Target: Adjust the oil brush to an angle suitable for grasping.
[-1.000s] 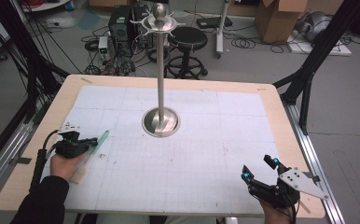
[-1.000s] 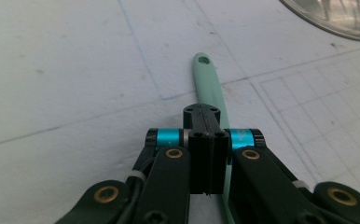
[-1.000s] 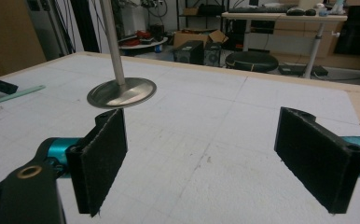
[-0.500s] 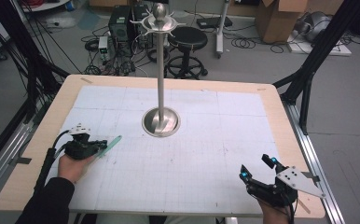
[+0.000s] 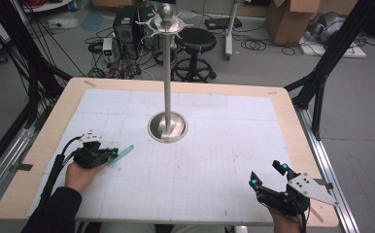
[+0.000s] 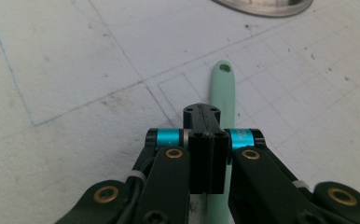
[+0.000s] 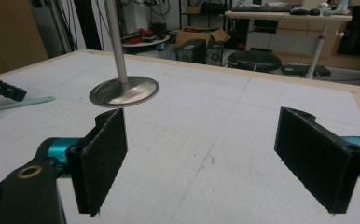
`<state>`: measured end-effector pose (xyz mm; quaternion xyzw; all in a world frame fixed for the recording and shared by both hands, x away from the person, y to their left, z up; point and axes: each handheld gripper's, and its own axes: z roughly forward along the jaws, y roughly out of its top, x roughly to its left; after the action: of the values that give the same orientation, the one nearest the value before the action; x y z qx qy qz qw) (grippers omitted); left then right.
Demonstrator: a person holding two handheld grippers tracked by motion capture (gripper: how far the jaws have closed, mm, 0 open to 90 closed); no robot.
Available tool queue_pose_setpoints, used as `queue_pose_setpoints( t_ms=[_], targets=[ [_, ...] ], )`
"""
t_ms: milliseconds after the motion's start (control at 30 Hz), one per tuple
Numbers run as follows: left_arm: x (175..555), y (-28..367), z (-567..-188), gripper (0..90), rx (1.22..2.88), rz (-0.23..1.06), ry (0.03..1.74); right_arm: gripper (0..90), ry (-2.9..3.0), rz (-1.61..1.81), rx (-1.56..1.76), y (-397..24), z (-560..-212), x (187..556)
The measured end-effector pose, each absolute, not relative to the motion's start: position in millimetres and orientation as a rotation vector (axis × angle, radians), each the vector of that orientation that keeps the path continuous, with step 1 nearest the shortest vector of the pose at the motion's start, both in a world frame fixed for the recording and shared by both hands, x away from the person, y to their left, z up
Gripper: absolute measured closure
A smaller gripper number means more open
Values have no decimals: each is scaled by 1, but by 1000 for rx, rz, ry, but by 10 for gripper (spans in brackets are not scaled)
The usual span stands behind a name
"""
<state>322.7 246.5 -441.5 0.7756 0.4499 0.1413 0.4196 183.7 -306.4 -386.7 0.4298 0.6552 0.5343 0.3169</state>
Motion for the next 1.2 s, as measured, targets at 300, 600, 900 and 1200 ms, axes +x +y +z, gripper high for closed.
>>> queue_pose_setpoints(
  t_ms=[300,600,900,1200],
  targets=[
    [303,271,-417,897,1821,425,1045,155,1721,1404,1135,-308,-387,182],
    [262,282,-404,856,1682,402,885,155,1735,1395,1137,-307,-388,182],
    [249,293,-402,400,1541,382,864,155,1753,1379,1148,-306,-391,183],
    [239,298,-398,175,1506,417,816,155,1760,1368,1146,-306,-391,184]
  ],
)
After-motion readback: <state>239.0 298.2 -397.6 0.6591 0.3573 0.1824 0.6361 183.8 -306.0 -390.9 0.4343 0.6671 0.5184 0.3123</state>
